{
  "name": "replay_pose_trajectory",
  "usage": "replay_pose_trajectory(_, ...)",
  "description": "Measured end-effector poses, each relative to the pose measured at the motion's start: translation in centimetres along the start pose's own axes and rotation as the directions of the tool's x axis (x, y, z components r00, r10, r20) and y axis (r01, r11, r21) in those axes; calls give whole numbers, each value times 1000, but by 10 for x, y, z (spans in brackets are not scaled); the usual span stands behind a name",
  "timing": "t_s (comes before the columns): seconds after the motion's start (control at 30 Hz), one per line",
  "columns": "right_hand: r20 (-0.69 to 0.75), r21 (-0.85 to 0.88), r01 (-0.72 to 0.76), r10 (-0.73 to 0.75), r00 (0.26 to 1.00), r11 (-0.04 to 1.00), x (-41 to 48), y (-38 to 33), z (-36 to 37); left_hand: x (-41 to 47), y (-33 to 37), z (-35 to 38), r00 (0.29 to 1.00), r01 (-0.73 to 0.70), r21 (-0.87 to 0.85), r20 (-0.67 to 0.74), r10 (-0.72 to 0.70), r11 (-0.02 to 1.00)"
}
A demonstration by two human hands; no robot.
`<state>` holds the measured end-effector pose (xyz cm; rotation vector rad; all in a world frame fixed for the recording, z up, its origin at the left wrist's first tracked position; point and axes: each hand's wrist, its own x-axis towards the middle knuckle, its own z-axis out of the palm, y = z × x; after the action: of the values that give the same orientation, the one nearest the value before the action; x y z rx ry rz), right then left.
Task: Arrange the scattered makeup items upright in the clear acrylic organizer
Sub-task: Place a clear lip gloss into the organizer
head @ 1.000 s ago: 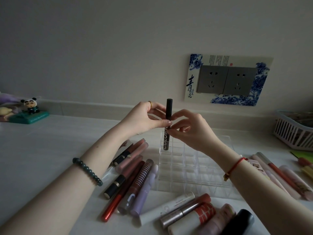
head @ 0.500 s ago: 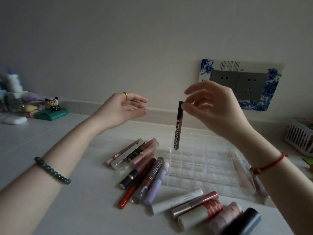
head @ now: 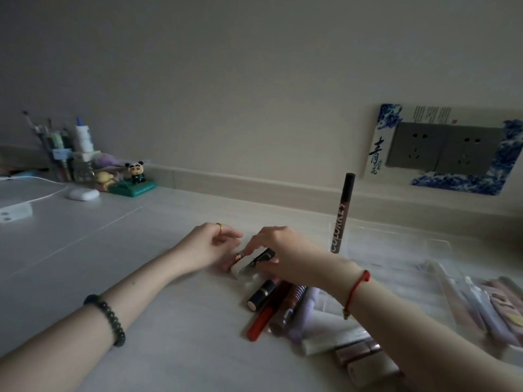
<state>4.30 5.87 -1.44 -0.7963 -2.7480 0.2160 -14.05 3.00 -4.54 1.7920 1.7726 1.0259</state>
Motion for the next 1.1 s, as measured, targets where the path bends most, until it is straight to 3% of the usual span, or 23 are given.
replay_pose_trajectory(0.37,82,-106,114,-105,991,988,20,-5,8,-3,-4,1,998,8,-125,64,0,992)
replay_pose_trajectory(0.5,3,-182,186,-189,982,966,21,1,11,-4,1,1,999,-3,-141,37,9,990)
replay_pose_trajectory(0.63,-211,186,197,-157,965,963,11,-2,-9,-8,6,1,999,-30,-102,19,32,994)
replay_pose_trajectory(0.77,-435,434,170,40,899,885,-7,-4,-42,-4,14,2,997,-53,-182,-66,41,982)
replay_pose_trajectory(0.97,-486,707,210,248,838,676,-41,3,-88,-4,77,8,955,-291,-460,-92,282,839)
replay_pose_trajectory(1.1,-512,728,200,326,795,656,-59,16,-101,2,115,34,934,-339,-518,-86,347,785)
